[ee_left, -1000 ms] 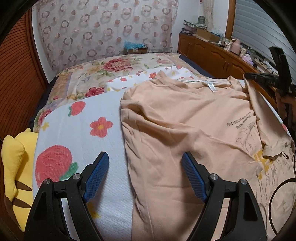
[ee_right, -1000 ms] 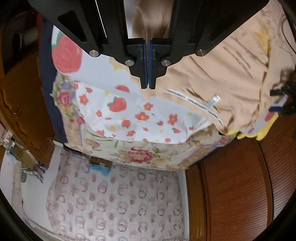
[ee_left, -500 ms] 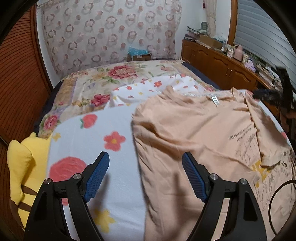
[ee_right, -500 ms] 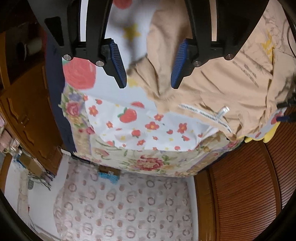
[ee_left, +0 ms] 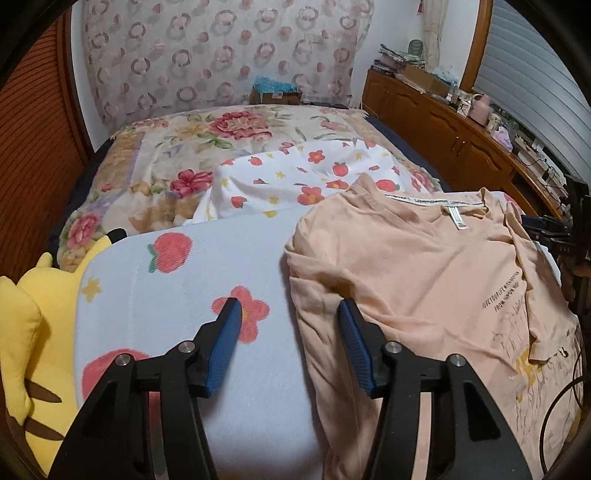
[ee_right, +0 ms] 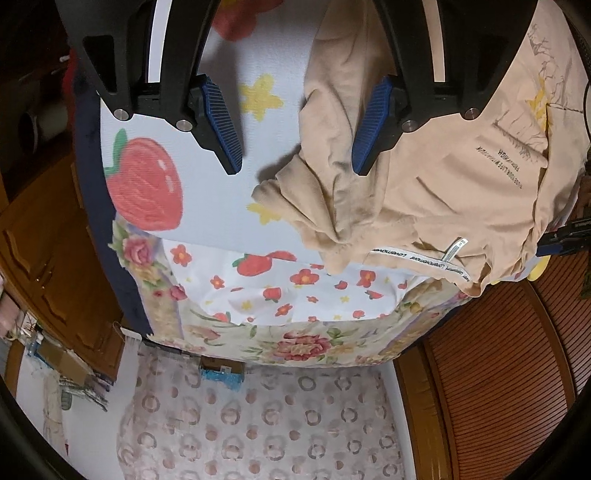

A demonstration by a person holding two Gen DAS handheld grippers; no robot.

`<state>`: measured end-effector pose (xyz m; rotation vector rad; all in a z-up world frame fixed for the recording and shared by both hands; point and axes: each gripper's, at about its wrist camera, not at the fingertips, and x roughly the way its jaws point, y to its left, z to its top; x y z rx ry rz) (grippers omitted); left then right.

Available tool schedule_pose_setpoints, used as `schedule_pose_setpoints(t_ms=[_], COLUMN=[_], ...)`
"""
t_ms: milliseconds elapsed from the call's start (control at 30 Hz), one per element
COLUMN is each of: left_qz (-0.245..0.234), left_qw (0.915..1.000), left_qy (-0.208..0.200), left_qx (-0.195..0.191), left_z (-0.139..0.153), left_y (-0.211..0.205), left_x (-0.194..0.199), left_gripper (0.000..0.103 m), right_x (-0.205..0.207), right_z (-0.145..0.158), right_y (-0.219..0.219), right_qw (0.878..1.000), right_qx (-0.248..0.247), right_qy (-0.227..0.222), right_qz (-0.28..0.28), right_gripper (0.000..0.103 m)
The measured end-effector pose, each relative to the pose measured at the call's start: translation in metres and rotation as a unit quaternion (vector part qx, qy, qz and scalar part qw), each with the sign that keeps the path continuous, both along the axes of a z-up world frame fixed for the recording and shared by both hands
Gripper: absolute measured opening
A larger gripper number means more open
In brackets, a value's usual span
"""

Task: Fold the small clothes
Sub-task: 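Move both grippers to the shirt's folded edge and close on it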

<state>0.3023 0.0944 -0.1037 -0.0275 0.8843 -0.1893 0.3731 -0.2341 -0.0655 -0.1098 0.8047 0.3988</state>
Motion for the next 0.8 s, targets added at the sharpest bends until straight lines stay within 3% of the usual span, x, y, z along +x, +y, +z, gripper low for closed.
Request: schedule_pose_setpoints(t_ms=[267,367,400,567,633,700,767,800], left_qz=[-0.009,-0.015,-0.018,-0.030,-0.036,-0.047,-0.052,-0.054], left_qw=[0.9999,0.9999,0.9998,0.9995,0.9993,0.9989,0.9986,0.9983], left_qy=[0.002,0.000,0.000,0.001,0.001,0.004,-0.010,-0.021], left_qx=[0.008,0.008,0.007,0.013,0.008,-0.002,0.000,0.004], left_z=[0.000,0.000,0.000,0.001,0.002,0.003,0.010,0.016], left_y=[-0.009,-0.012,-0.013,-0.018,-0.020,-0.023,-0.028,-0.031], left_x=[0.011,0.013,0.014,0.016,0.016,0.013,0.004,-0.003], left_gripper=[0.056,0.045,0.035,0.029,0.014,0.010,0.009,0.008], right_x=[0.009,0.014,0.015,0.019,0.020,0.020,0.018,0.016], right_z=[-0.003,-0.005,-0.006,-0.009,-0.010,-0.010,-0.007,-0.006], right_y=[0.006,0.010,0.011,0.021,0.024,0.027,0.029,0.029], right_qw=[1.000,1.000,1.000,1.000,0.999,0.999,0.998,0.999], right_qx=[0.009,0.014,0.014,0.000,-0.009,-0.017,-0.013,-0.015], right_qy=[0.004,0.005,0.005,0.006,0.004,0.000,0.003,0.005], right_qz=[0.011,0.015,0.016,0.028,0.032,0.041,0.054,0.051], right_gripper=[0.064,0.064,0.064,0.064,0.064,0.047,0.015,0.011])
